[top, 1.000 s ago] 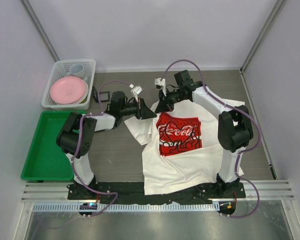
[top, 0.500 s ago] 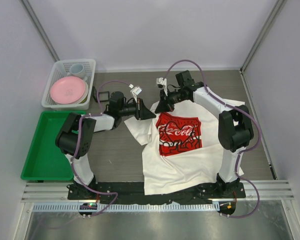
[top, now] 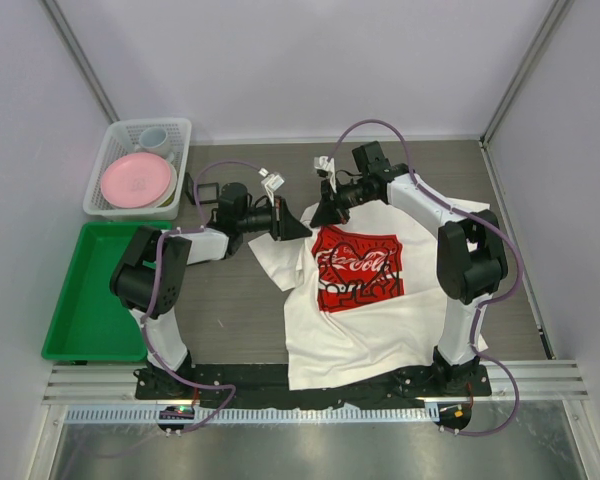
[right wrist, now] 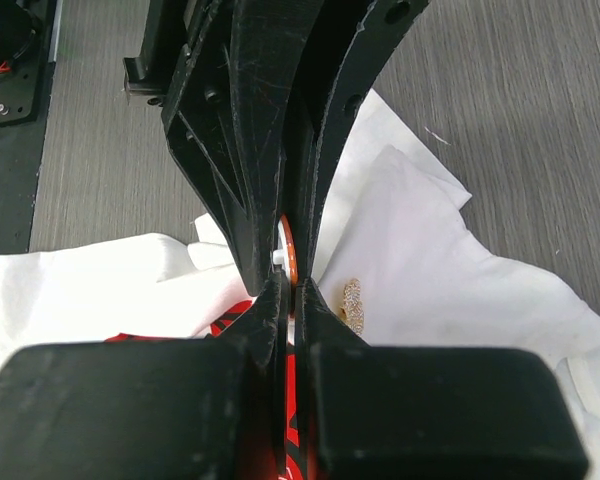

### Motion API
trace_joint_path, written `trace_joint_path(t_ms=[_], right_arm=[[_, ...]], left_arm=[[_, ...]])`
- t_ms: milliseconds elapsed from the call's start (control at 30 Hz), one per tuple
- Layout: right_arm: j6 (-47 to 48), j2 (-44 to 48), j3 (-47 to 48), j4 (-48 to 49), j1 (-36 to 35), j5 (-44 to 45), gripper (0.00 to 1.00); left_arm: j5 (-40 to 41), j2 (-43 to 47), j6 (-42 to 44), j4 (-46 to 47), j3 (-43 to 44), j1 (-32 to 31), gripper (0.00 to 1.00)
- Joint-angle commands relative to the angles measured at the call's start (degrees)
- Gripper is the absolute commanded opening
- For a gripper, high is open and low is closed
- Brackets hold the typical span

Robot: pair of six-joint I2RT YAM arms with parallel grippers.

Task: Pin the brooch onto the clothing
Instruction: Pin the brooch onto the flattened clothing.

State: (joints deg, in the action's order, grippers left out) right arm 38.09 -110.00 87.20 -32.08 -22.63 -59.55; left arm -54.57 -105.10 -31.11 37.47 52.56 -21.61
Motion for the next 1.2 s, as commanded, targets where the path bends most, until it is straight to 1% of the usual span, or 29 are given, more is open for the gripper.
trace_joint_path(t_ms=[0,233,267,333,567,767,867,1167], right_arm=[[1.37,2.5,-0.1,-5.72,-0.92,-5.93,0.01],[1.82,5.49,-3.35,-1.6,-1.01,-4.7,0.01],[0.6,5.67,-3.61,-0.98,-1.1,-4.44,0.01],[-1.51,5.41,-3.62,0.69,-1.01,-3.82,0.01],[-12.67,3.65,-3.53,7.11,-0.22,-3.29,0.01],[-16.37,2.59,-3.09,8.08,0.13,-2.94,0.01],[-18.22,1.8,-2.56,8.26,0.48,-3.2,0.01],[-20.33,0.84,-2.56,8.08,0.66,-3.99,0.01]], left_arm=[[7.1,1.74,-3.07,3.13,1.94,2.01,0.15],[10.36,1.3,-6.59,-0.12,2.2,1.83,0.16],[10.18,1.3,-6.68,0.05,2.11,1.74,0.17],[9.74,1.39,-6.77,0.06,2.11,1.74,0.22],[8.42,2.18,-5.27,2.69,2.2,1.74,0.28],[9.65,2.79,-5.98,3.31,1.94,1.83,0.32],[10.0,3.06,-6.24,3.48,1.59,1.83,0.36],[11.06,3.15,-6.94,4.01,2.29,2.01,0.37]])
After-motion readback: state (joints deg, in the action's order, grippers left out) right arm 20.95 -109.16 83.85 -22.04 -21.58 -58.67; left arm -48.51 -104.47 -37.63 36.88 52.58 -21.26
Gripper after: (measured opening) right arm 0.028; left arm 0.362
